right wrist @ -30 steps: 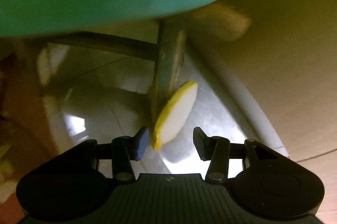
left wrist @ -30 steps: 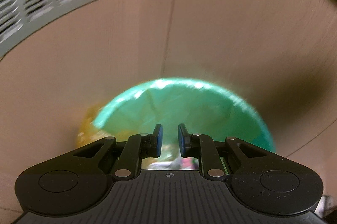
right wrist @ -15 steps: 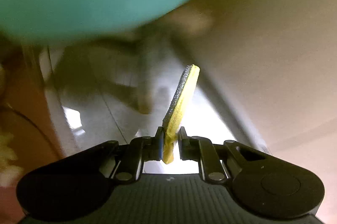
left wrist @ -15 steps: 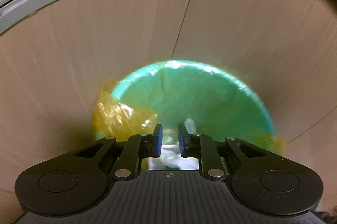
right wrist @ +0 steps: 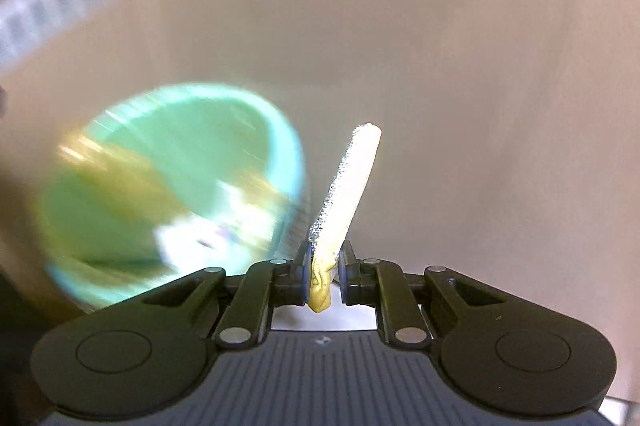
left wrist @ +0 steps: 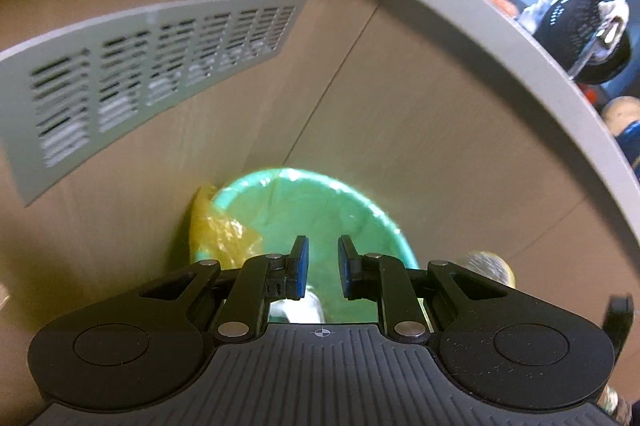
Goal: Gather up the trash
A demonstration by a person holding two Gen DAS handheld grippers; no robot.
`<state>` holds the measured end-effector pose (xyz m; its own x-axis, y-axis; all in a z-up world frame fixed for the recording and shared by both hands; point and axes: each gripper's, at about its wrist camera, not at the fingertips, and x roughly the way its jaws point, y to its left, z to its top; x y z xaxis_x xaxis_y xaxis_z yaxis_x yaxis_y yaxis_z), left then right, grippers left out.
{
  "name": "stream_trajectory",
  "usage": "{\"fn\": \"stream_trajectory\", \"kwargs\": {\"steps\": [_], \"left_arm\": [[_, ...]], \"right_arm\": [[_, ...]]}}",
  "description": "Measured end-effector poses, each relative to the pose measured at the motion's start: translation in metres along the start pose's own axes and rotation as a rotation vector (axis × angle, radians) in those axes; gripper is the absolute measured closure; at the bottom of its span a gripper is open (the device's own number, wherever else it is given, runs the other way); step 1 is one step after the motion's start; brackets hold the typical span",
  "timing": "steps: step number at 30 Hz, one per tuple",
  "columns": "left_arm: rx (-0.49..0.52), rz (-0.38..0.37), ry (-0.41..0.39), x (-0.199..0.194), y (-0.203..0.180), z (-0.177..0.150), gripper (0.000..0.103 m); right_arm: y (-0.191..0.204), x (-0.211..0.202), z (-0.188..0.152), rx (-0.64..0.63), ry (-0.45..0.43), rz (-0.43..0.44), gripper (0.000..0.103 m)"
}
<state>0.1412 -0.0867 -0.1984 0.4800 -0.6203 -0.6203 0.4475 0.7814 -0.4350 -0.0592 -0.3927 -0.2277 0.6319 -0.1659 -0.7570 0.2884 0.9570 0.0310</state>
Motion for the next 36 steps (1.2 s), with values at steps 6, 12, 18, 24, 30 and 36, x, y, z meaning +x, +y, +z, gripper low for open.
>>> {"fn": "stream_trajectory", "kwargs": {"steps": [6,12,18,24,30,36], "left_arm": [[-0.039,-0.024,-0.026,-0.050,0.013,0.005,0.085],[-0.014,-0.026,-0.103,-0.109,0.016,0.015,0.085],[-0.011,-0.084,-0.172,-0.146,0.006,0.011,0.085],[-0.010,-0.165,-0.217,-0.169,-0.002,0.007,0.085],[-0.035,-0.250,-0.248,-0.158,-0.009,0.014,0.085],[-0.072,-0.263,-0.322,-0.134,-0.015,0.029,0.084]], "right_arm": [[0.059,0.024,0.044,0.154,0.128,0.168,0.090],[0.103,0.051,0.062,0.199,0.195,0.128,0.082],[0.132,0.018,0.110,0.094,0.021,-0.029,0.076],[0.159,-0.031,0.147,0.103,-0.102,-0.058,0.076],[0.187,-0.127,0.172,0.096,-0.240,0.034,0.076],[0.187,-0.175,0.172,0.059,-0.316,0.004,0.054]]}}
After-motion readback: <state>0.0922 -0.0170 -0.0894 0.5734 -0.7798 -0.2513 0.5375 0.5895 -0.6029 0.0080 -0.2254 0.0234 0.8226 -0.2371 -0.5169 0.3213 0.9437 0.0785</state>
